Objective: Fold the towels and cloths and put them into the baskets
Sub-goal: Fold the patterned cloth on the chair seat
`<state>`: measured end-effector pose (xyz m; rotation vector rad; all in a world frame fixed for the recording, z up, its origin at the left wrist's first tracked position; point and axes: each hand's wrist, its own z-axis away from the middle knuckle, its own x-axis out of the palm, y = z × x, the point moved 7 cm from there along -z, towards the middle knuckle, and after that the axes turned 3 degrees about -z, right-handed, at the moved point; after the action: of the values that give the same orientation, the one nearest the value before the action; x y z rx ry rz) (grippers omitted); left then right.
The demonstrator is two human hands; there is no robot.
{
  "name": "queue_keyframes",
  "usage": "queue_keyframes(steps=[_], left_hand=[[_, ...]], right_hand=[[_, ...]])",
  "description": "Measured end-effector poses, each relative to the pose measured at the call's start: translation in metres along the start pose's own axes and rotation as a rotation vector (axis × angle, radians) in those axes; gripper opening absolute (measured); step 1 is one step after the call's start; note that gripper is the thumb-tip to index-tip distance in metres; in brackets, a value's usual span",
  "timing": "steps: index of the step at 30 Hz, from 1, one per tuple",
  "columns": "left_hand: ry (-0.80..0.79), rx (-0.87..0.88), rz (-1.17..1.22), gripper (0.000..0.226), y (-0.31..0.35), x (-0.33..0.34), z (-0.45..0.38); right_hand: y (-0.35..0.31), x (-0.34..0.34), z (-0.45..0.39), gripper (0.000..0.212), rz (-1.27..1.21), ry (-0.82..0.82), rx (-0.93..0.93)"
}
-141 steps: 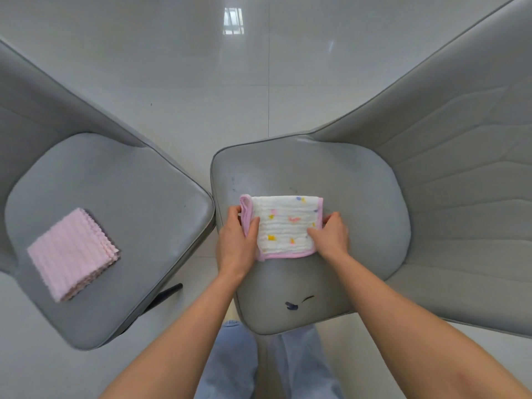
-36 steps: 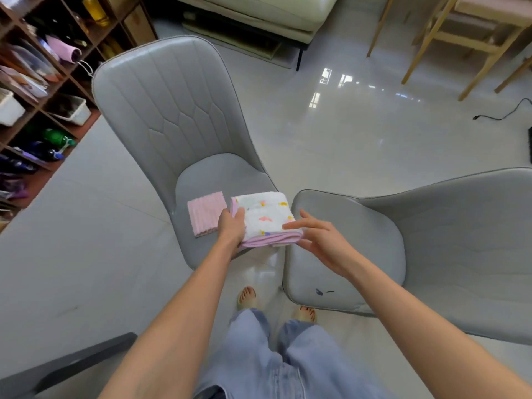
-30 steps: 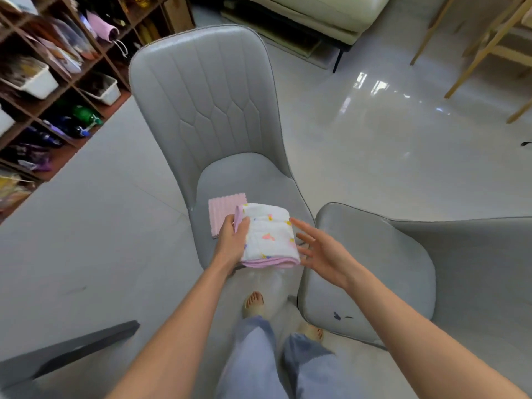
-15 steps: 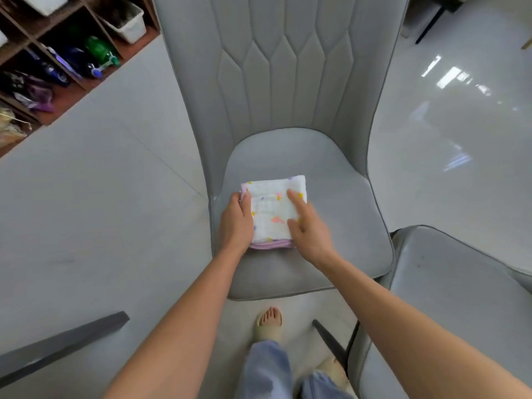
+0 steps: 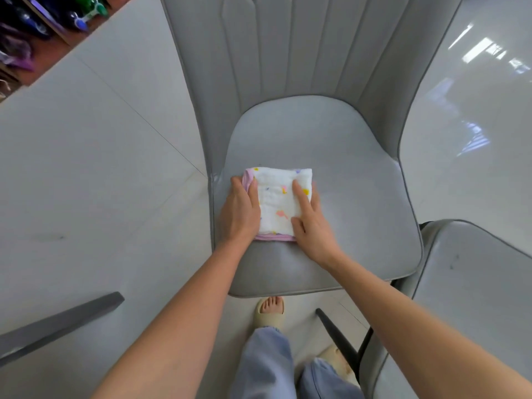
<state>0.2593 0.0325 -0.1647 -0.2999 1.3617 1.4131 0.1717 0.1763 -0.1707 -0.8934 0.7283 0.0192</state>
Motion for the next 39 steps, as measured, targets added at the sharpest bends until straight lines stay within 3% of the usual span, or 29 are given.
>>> queue_keyframes(steps=[4, 7, 9, 12, 16, 22, 27, 31, 35, 39], left_hand=[[0.031, -0.014, 0.091, 0.029, -0.003, -0.003, 0.005], [0.341, 0.116, 0.092, 0.038, 0.01, -0.035, 0.01], [0.467, 0.337, -0.008, 0.037, 0.032, -0.048, 0.024], [0.277, 0.577, -0.225, 0.046, 0.043, -0.019, 0.033], [-0.035, 0.515, -0.437, 0.062, 0.007, 0.023, 0.007], [-0.201, 0.53, -0.383, 0.072, -0.009, 0.048, -0.006], [-0.377, 0.463, -0.734, 0.07, 0.008, 0.025, -0.009], [-0.391, 0.459, -0.859, 0.057, 0.057, -0.027, 0.007], [-0.7, 0.543, -1.052, 0.038, 0.115, -0.055, 0.078], [-0.793, 0.75, -1.11, 0.036, 0.204, -0.063, 0.169]], right_hand=[[-0.008, 0.0, 0.003, 0.068, 0.166, 0.096, -0.017], [-0.021, -0.01, 0.007, 0.067, 0.396, 0.272, -0.14], [-0.031, -0.012, 0.004, 0.063, 0.426, 0.282, -0.261], [-0.033, -0.002, -0.009, 0.057, 0.446, 0.209, -0.318], [-0.008, 0.012, -0.022, 0.063, 0.495, 0.136, -0.238], [0.01, 0.022, -0.033, 0.066, 0.484, 0.121, -0.236], [0.0, 0.011, -0.027, 0.069, 0.538, -0.089, -0.122], [-0.022, -0.045, 0.027, 0.05, 0.416, -0.035, 0.032], [-0.005, -0.101, 0.13, 0.032, 0.274, -0.15, 0.354], [0.003, -0.184, 0.242, 0.029, 0.19, 0.015, 0.488]])
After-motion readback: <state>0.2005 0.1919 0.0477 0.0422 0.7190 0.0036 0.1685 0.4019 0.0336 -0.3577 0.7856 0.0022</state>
